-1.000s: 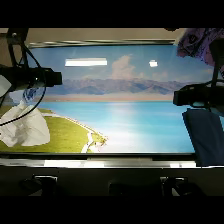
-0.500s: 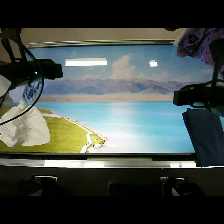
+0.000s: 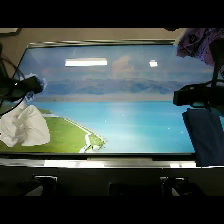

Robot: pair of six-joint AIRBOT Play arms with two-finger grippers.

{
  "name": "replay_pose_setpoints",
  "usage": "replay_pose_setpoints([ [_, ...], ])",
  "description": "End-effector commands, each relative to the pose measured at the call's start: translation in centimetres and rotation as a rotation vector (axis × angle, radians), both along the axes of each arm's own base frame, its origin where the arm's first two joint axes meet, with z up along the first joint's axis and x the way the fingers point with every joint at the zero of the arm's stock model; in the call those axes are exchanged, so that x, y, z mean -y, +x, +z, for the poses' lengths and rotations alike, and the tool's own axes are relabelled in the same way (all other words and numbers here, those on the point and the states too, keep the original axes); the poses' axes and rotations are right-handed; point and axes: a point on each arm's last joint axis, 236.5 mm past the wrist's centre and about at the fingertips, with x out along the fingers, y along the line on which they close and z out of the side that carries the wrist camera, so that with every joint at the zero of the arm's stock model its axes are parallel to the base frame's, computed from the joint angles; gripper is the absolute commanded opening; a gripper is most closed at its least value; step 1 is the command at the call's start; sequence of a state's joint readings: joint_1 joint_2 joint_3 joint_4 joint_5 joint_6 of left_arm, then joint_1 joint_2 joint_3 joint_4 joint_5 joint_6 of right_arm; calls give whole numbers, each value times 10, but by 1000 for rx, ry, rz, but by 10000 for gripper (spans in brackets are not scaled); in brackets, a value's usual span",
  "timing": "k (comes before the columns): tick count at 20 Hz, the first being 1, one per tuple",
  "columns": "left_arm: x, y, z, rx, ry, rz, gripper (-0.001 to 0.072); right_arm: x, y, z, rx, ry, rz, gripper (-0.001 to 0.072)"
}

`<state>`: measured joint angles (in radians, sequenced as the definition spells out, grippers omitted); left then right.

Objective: Fold the clothes and pants, and hang the long-sleeved shirts on hangers.

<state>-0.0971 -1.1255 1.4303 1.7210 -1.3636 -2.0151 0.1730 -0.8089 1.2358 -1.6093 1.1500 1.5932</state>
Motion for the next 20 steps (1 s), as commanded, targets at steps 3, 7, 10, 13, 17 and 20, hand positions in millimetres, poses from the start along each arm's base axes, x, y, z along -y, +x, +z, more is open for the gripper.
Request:
replay_pose_setpoints([
  [3, -110, -66, -82, -249, -18, 329, 710, 0, 0, 1, 1, 0, 0, 32],
  [7, -165, -82, -135, -208, -49, 517, 709, 0, -1, -1, -7, 0, 0, 32],
  [10, -196, -83, -161, -113, -59, 617, 707, 0, -2, -2, -12, -2, -1, 32],
  [13, -221, -85, -180, -49, -52, 664, 707, 1, -6, -5, -33, -5, -1, 33],
  [17, -247, -73, -206, -4, -47, 685, 704, 3, -15, -15, -91, -14, -4, 33],
  [20, -233, -80, -224, -76, -100, 693, 5, 4, -23, -22, -134, -21, -5, 33],
])
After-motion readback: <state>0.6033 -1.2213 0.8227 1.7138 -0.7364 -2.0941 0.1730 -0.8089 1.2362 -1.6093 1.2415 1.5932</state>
